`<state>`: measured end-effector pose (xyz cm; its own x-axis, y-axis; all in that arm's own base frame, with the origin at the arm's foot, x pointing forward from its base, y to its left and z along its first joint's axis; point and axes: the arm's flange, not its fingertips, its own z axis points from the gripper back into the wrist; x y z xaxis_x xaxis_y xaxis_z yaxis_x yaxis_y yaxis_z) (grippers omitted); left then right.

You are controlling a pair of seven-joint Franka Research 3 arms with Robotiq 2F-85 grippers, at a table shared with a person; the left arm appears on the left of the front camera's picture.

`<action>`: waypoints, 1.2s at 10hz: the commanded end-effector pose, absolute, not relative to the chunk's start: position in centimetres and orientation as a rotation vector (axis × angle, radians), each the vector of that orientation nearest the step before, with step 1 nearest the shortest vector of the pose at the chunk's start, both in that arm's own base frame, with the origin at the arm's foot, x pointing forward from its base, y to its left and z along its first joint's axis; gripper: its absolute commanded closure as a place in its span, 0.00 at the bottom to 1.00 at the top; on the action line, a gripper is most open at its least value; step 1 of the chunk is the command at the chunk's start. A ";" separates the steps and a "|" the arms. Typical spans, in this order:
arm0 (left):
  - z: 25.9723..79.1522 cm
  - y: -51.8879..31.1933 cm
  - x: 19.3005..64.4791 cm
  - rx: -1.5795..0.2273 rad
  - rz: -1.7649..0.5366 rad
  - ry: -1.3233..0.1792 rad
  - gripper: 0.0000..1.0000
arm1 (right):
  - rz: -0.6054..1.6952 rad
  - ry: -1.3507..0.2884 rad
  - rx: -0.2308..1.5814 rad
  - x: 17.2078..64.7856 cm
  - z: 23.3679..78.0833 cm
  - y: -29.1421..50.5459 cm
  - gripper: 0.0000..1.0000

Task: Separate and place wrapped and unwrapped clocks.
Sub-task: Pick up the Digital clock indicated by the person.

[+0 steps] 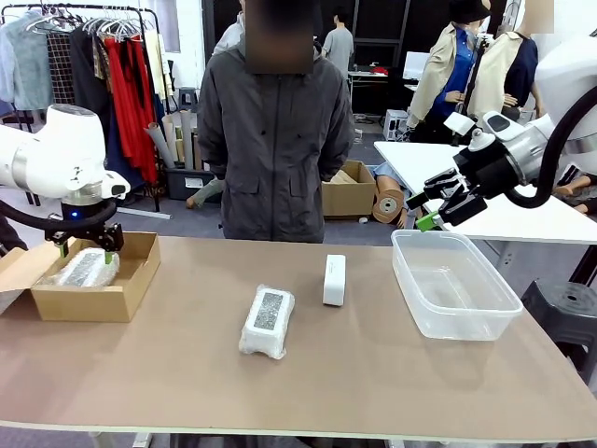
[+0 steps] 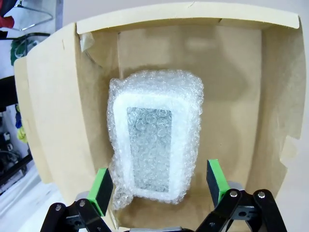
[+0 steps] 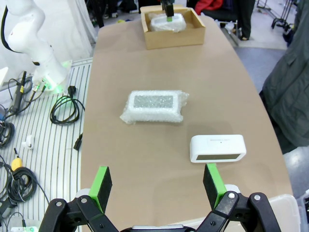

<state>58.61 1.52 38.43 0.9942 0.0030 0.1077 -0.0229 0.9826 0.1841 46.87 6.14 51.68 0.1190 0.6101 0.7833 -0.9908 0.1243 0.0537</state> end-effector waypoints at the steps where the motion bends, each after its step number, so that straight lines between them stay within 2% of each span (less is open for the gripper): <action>1: 38.4 1.5 58.7 0.191 0.020 -0.108 0.00 | 1.319 -0.698 0.687 46.7 51.7 6.2 0.00; 6: 38.4 1.5 58.6 0.186 0.013 -0.107 0.00 | 1.319 -0.698 0.687 46.7 51.7 6.2 0.00; 8: 40.1 1.2 57.7 0.126 -0.130 -0.036 0.00 | 1.319 -0.698 0.687 46.7 51.7 6.2 0.00; 12: 44.0 0.8 55.5 -0.008 -0.301 -0.010 0.00 | 1.319 -0.698 0.687 46.7 51.7 6.2 0.00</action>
